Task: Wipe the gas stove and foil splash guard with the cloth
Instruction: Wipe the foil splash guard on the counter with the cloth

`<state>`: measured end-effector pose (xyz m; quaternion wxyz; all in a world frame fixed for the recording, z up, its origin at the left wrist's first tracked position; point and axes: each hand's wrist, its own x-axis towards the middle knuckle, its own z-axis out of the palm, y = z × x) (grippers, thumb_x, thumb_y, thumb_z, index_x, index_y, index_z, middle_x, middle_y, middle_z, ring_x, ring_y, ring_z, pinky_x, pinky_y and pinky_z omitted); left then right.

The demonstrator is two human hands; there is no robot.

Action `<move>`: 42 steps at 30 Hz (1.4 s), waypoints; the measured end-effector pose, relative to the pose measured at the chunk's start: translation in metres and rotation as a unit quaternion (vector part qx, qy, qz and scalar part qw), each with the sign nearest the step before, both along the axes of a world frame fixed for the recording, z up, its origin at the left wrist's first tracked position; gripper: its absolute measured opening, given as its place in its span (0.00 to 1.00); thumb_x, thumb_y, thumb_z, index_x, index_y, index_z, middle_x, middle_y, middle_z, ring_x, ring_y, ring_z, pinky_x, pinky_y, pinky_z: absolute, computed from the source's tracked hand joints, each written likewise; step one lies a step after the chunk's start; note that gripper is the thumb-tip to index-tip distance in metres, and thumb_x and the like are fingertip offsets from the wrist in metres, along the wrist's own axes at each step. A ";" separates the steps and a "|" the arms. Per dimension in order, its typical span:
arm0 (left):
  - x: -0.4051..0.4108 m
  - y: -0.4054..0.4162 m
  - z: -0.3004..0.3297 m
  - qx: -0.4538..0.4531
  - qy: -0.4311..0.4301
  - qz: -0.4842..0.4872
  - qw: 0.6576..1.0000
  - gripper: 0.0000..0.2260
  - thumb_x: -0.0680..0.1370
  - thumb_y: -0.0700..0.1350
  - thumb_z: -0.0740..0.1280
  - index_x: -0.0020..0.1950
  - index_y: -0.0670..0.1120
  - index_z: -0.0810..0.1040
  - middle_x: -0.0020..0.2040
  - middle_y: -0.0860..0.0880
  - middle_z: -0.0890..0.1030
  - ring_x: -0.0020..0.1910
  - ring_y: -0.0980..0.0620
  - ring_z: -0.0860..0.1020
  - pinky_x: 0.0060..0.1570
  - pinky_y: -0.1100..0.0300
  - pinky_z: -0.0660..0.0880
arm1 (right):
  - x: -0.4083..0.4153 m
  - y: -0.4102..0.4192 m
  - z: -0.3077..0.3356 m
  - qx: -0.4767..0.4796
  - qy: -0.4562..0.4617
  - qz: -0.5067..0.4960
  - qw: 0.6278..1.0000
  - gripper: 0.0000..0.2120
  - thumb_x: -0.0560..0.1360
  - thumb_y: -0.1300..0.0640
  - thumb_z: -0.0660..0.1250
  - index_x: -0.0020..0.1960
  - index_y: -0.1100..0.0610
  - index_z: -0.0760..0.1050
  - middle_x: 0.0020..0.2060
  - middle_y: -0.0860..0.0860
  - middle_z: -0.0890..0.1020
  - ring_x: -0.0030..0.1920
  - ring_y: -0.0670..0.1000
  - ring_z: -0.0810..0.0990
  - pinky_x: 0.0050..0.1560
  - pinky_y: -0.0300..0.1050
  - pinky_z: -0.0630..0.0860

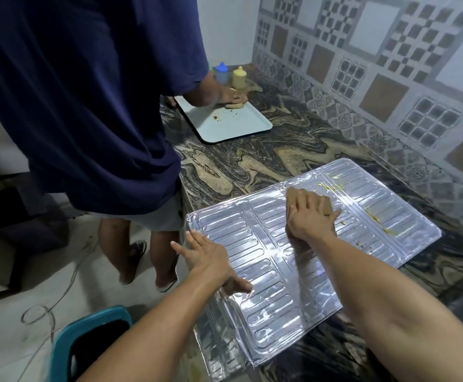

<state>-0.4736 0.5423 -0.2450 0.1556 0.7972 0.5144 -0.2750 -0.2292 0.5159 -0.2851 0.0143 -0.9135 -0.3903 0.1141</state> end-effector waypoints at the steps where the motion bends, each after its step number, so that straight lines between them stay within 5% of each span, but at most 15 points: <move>1: 0.003 -0.001 0.001 0.005 0.007 -0.003 1.000 0.68 0.55 0.76 0.69 0.77 0.33 0.46 0.76 0.31 0.39 0.76 0.31 0.39 0.67 0.26 0.43 | 0.001 -0.001 0.000 -0.002 0.004 -0.020 1.000 0.27 0.80 0.46 0.41 0.78 0.49 0.41 0.79 0.51 0.46 0.77 0.60 0.40 0.67 0.75 0.34; 5: 0.016 -0.002 -0.004 0.045 -0.050 -0.091 0.994 0.68 0.59 0.70 0.74 0.76 0.38 0.31 0.75 0.37 0.29 0.73 0.35 0.30 0.69 0.30 0.35 | -0.002 -0.012 0.002 -0.004 -0.009 0.002 1.000 0.32 0.80 0.41 0.39 0.78 0.58 0.39 0.78 0.57 0.43 0.77 0.59 0.38 0.70 0.71 0.34; 9: 0.020 0.001 -0.011 -0.010 -0.077 -0.172 0.982 0.60 0.65 0.65 0.73 0.78 0.45 0.34 0.78 0.46 0.32 0.77 0.45 0.34 0.72 0.34 0.38 | -0.012 -0.021 0.002 0.005 -0.010 0.060 0.998 0.36 0.80 0.38 0.40 0.78 0.59 0.37 0.78 0.59 0.41 0.77 0.59 0.38 0.72 0.64 0.34; 13: 0.017 0.001 -0.010 -0.034 -0.028 -0.163 0.986 0.59 0.66 0.65 0.73 0.78 0.46 0.33 0.78 0.49 0.32 0.78 0.46 0.36 0.72 0.31 0.46 | -0.016 -0.025 0.000 0.009 0.005 0.042 0.999 0.31 0.81 0.47 0.46 0.78 0.59 0.40 0.78 0.58 0.46 0.78 0.58 0.41 0.74 0.65 0.42; 16: 0.018 0.000 -0.002 -0.041 -0.021 -0.160 0.986 0.58 0.66 0.66 0.72 0.78 0.46 0.36 0.78 0.48 0.34 0.78 0.45 0.38 0.71 0.31 0.50 | -0.022 -0.035 0.004 0.002 -0.016 -0.007 1.000 0.35 0.75 0.55 0.59 0.77 0.60 0.49 0.78 0.57 0.54 0.78 0.58 0.49 0.73 0.68 0.45; 19: 0.018 -0.001 0.008 -0.034 -0.008 -0.162 0.986 0.53 0.65 0.74 0.65 0.79 0.45 0.50 0.80 0.45 0.42 0.79 0.41 0.47 0.70 0.30 0.51 | -0.036 -0.046 0.022 -0.034 -0.056 -0.059 0.996 0.29 0.71 0.59 0.63 0.71 0.57 0.64 0.71 0.56 0.67 0.73 0.60 0.59 0.70 0.68 0.51; 23: 0.017 -0.003 0.019 0.029 0.013 -0.198 0.980 0.44 0.65 0.78 0.58 0.67 0.46 0.73 0.72 0.42 0.70 0.73 0.36 0.63 0.69 0.28 0.50 | -0.049 -0.066 0.056 0.053 -0.012 -0.127 0.990 0.16 0.76 0.57 0.60 0.63 0.50 0.72 0.57 0.55 0.78 0.60 0.59 0.73 0.60 0.58 0.66; 26: 0.022 -0.009 0.014 0.113 -0.069 -0.230 0.964 0.51 0.65 0.78 0.58 0.75 0.42 0.61 0.77 0.39 0.60 0.77 0.35 0.52 0.69 0.29 0.47 | -0.058 -0.083 0.083 0.129 -0.010 -0.133 0.983 0.13 0.78 0.58 0.57 0.61 0.52 0.71 0.52 0.57 0.80 0.53 0.60 0.77 0.46 0.50 0.69; 29: 0.034 -0.015 -0.007 0.059 -0.175 -0.303 0.935 0.56 0.65 0.76 0.62 0.79 0.45 0.44 0.80 0.43 0.42 0.78 0.42 0.40 0.72 0.32 0.43 | -0.065 -0.102 0.101 0.213 -0.078 -0.144 0.963 0.14 0.76 0.61 0.55 0.59 0.51 0.72 0.50 0.56 0.80 0.51 0.60 0.77 0.44 0.50 0.68; 35: 0.032 -0.020 -0.026 -0.010 -0.101 -0.292 0.951 0.61 0.60 0.77 0.64 0.79 0.47 0.37 0.78 0.47 0.34 0.77 0.41 0.34 0.67 0.26 0.42 | -0.062 -0.122 0.124 0.143 -0.248 -0.075 0.955 0.10 0.75 0.58 0.63 0.55 0.55 0.72 0.45 0.56 0.83 0.53 0.58 0.78 0.69 0.58 0.58; 38: 0.026 -0.018 -0.019 -0.009 -0.083 -0.269 0.959 0.63 0.59 0.78 0.65 0.79 0.47 0.38 0.79 0.47 0.35 0.77 0.40 0.37 0.67 0.26 0.47 | -0.073 -0.121 0.146 0.087 -0.230 -0.048 0.968 0.15 0.72 0.62 0.64 0.58 0.57 0.69 0.46 0.60 0.82 0.50 0.63 0.80 0.53 0.53 0.70; 42: 0.017 -0.017 -0.010 -0.014 -0.075 -0.257 0.963 0.62 0.59 0.76 0.68 0.79 0.45 0.41 0.79 0.45 0.38 0.77 0.37 0.40 0.67 0.27 0.52 | -0.082 -0.115 0.145 0.228 -0.243 -0.023 0.942 0.08 0.76 0.61 0.60 0.55 0.57 0.70 0.41 0.58 0.82 0.40 0.63 0.81 0.35 0.49 0.70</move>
